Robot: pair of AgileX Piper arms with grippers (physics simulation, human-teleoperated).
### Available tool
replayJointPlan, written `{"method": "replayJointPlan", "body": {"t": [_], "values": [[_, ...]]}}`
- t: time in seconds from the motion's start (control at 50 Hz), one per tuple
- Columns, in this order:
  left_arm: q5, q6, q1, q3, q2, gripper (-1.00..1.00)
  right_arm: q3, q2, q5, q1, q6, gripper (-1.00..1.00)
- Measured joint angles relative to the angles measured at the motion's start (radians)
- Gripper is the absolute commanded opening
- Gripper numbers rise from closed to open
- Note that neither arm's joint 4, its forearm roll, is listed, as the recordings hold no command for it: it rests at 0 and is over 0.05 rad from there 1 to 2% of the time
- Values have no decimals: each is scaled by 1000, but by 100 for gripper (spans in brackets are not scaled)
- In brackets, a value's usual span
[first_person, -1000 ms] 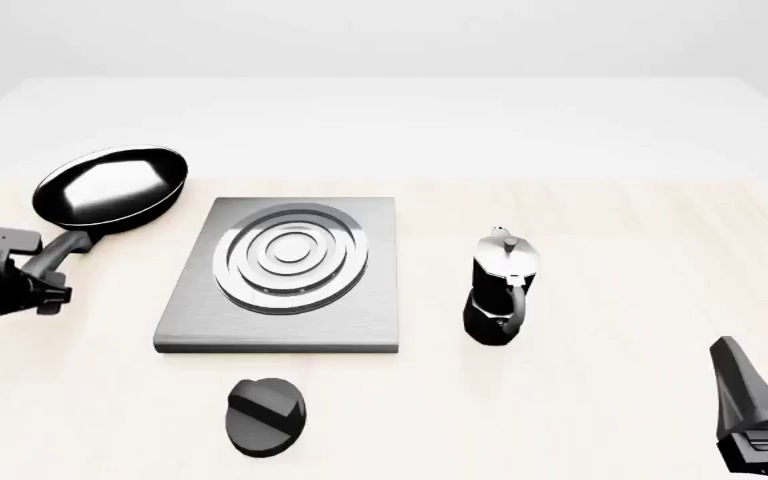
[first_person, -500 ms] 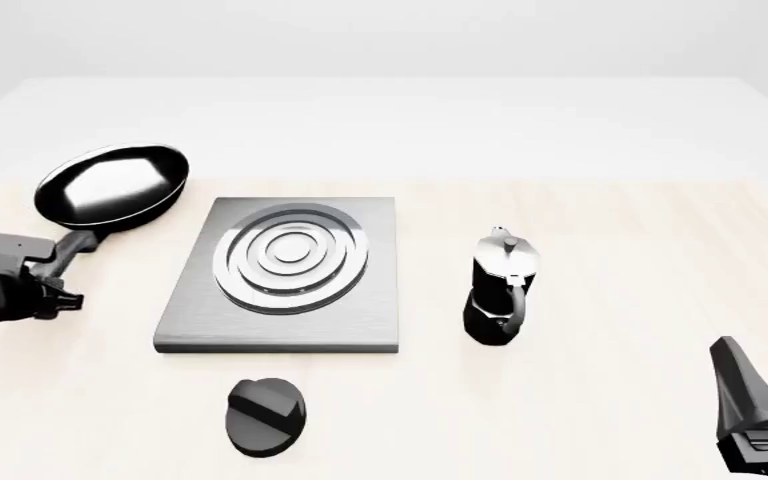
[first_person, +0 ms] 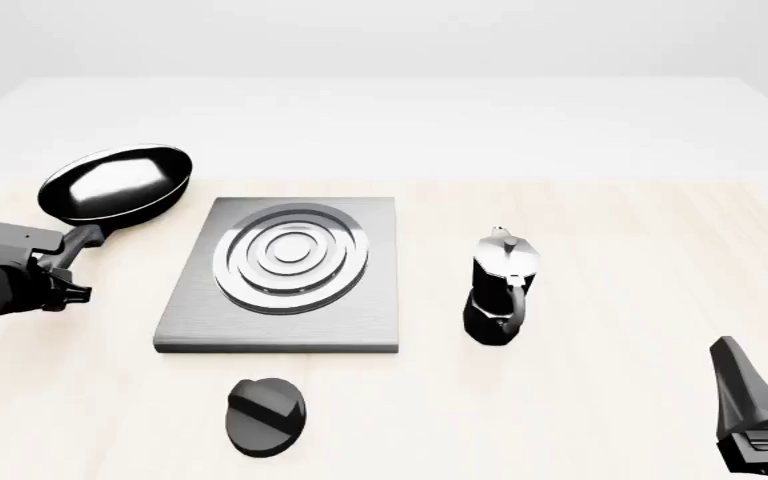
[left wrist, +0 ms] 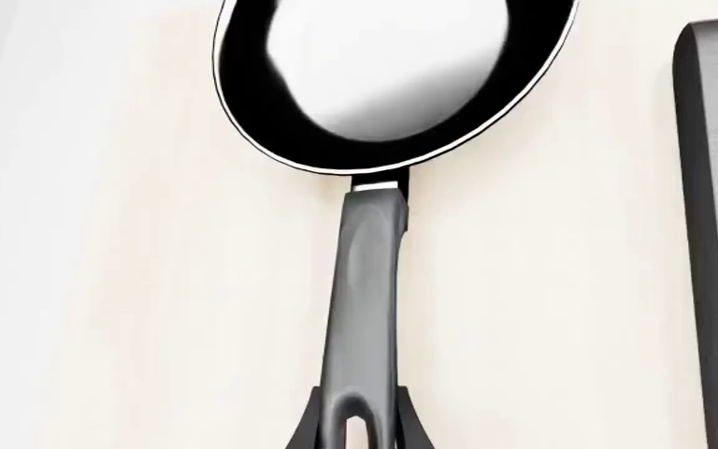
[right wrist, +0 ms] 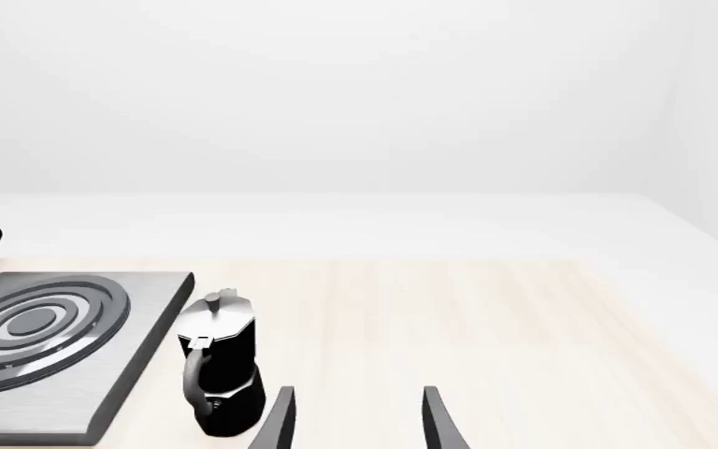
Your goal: Turn on the stove and put the frying pan on it.
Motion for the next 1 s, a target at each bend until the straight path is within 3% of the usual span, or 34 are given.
{"method": "replayJointPlan", "body": {"t": [0.62,1.0], "values": [[133,56,-49,-9,-221,-100,0,0,0,0,0,100],[130,28,-137,145,-400,-100,0,0,0,0,0,100]]}}
